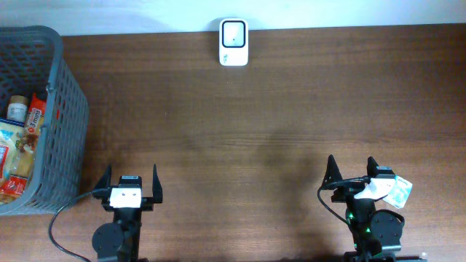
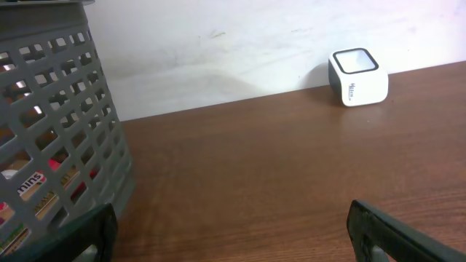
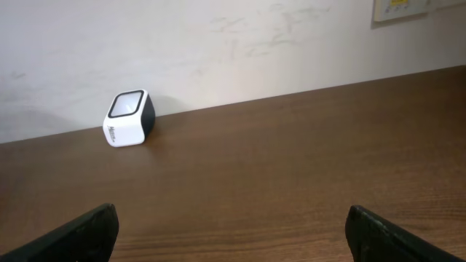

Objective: Scan the item barcode

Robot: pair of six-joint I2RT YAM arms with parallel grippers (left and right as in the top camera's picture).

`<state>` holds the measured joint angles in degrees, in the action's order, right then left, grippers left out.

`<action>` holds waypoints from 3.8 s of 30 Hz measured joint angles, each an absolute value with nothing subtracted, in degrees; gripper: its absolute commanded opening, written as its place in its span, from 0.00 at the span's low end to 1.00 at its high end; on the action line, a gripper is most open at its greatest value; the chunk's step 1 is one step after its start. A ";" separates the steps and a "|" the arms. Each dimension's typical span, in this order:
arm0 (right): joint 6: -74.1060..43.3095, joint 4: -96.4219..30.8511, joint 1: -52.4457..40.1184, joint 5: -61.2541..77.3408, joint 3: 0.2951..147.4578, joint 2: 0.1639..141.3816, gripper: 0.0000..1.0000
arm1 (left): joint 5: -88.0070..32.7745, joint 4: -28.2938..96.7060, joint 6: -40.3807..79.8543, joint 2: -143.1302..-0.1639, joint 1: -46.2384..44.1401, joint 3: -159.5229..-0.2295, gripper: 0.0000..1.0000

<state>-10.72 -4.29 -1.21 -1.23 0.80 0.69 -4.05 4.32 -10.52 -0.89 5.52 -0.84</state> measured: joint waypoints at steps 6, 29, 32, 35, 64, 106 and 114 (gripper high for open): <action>-10.72 -4.29 -1.21 -1.23 0.80 0.69 0.99 | -4.05 4.32 -10.52 -0.89 5.52 -0.84 0.99; -10.72 -4.34 -1.21 -1.19 0.78 0.60 0.99 | -4.25 3.14 -6.13 -15.94 5.52 -15.20 0.99; -10.72 -4.29 -1.21 -1.23 0.78 0.60 0.99 | -5.37 2.61 -6.11 -31.51 5.52 -31.38 0.99; -10.74 -4.27 -1.21 -1.23 0.78 0.62 0.99 | -9.13 13.91 -5.96 -46.85 5.52 -50.46 0.99; -10.74 -4.29 -1.21 -1.21 0.78 0.62 0.99 | 2.63 57.58 -7.79 -98.54 35.33 -105.65 0.99; -10.72 -4.29 -1.21 -1.21 0.78 0.62 0.99 | -17.74 77.08 -14.28 -134.37 43.09 -148.11 0.00; -10.72 -4.29 -1.21 -1.23 0.78 0.62 0.99 | -34.33 84.93 -11.62 -129.08 30.57 -172.16 0.00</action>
<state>-10.72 -4.29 -1.21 -1.23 0.78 0.62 -34.33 84.93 -11.62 -129.08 30.57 -172.16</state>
